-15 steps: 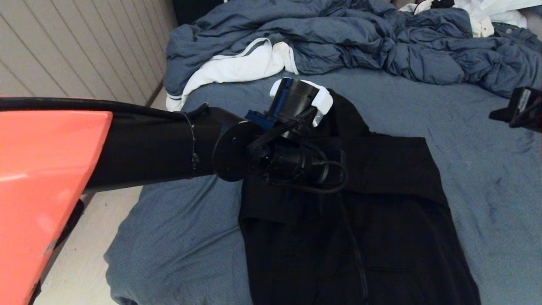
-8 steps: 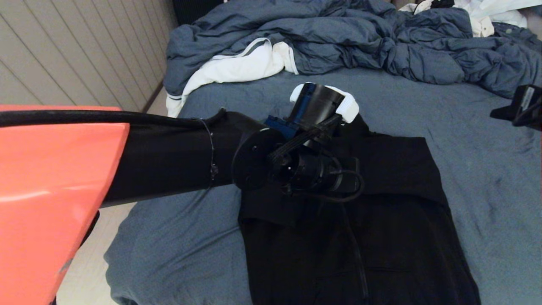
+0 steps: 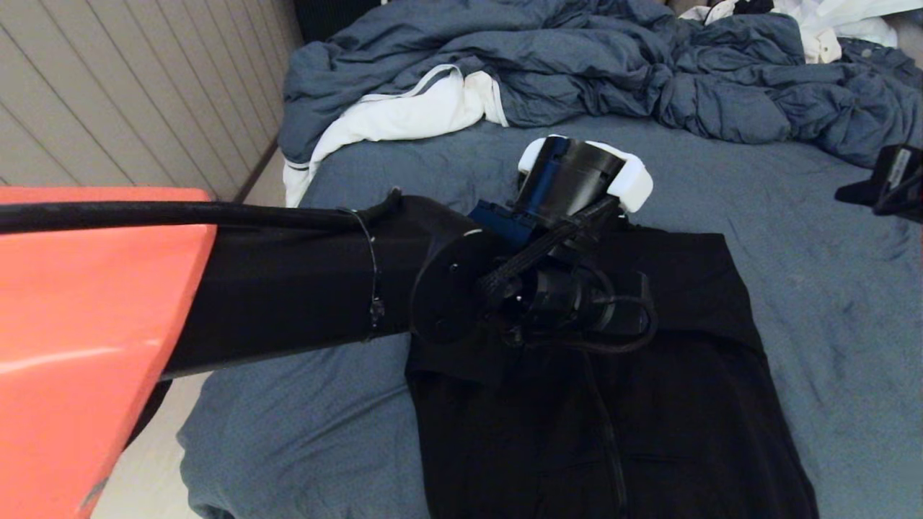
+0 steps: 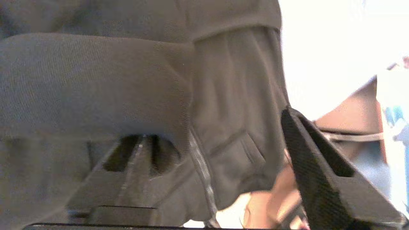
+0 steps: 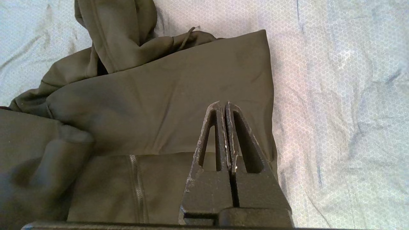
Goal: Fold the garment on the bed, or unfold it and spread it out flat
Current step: Fold the black sweatshirt
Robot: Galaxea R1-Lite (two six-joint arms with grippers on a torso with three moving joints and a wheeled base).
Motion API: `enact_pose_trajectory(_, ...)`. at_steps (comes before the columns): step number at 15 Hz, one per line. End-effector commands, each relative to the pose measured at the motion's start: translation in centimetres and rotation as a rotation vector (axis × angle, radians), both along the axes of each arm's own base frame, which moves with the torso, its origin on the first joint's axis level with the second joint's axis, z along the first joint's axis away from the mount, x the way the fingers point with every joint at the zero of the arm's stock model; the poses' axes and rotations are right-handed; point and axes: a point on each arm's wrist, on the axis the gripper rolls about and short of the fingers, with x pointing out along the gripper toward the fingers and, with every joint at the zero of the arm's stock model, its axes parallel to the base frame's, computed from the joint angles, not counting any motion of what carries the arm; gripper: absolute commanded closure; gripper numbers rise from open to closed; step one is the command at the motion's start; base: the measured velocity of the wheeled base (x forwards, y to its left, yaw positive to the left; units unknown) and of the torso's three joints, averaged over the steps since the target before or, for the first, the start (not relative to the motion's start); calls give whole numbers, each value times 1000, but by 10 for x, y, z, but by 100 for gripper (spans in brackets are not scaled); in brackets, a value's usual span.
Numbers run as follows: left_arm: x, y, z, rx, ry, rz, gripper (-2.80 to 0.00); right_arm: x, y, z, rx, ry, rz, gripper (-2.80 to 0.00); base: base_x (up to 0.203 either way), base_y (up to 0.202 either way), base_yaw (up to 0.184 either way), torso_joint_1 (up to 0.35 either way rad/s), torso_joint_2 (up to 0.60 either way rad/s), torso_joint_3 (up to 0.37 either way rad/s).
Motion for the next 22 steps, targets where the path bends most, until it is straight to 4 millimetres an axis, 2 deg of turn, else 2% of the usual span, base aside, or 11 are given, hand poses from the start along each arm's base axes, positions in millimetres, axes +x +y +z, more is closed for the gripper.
enact_pose_trajectory(1, 2, -4, -7, 15, -6, 30, -280, 0, 0, -2, 3, 8, 0, 0, 0, 0, 0, 0, 0, 0)
enact_pose_trajectory(3, 5, -4, -11, 58, -59, 124, -280, 0, 0, -3, 4, 11, 0, 0, 0, 0, 0, 0, 0, 0)
enact_pose_trajectory(6, 1, -4, -6, 88, -119, 152, -280, 1, 3, -9, 13, 32, 25, 0, 0, 0, 0, 0, 0, 0)
enact_pose_trajectory(9, -17, -14, 0, 58, -147, 129, -280, 8, 10, -22, 39, 81, 83, 0, 0, 0, 0, 0, 0, 0)
enact_pose_trajectory(13, -34, -23, -9, 128, -145, 69, -280, 6, 11, -25, 55, 88, 90, 0, 0, 0, 0, 0, 0, 0)
enact_pose_trajectory(15, -37, -16, 2, 113, -152, 76, -280, 5, 13, -28, 66, 97, 119, 0, 0, 0, 0, 0, 0, 0)
enact_pose_trajectory(17, -43, 2, 24, 104, -166, 122, -280, 7, 18, -34, 72, 119, 144, 0, 0, 0, 0, 0, 0, 0)
enact_pose_trajectory(20, -33, 49, 44, 121, -123, 237, -280, 10, 40, -45, 73, 164, 236, 0, 0, 0, 0, 0, 0, 0)
enact_pose_trajectory(21, -30, 63, 43, 140, -94, 272, 0, 11, 44, -49, 73, 181, 255, 0, 0, 0, 0, 0, 0, 0)
enact_pose_trajectory(22, -28, 77, 36, 169, -65, 301, 0, 14, 52, -54, 71, 200, 285, 0, 0, 0, 0, 0, 0, 0)
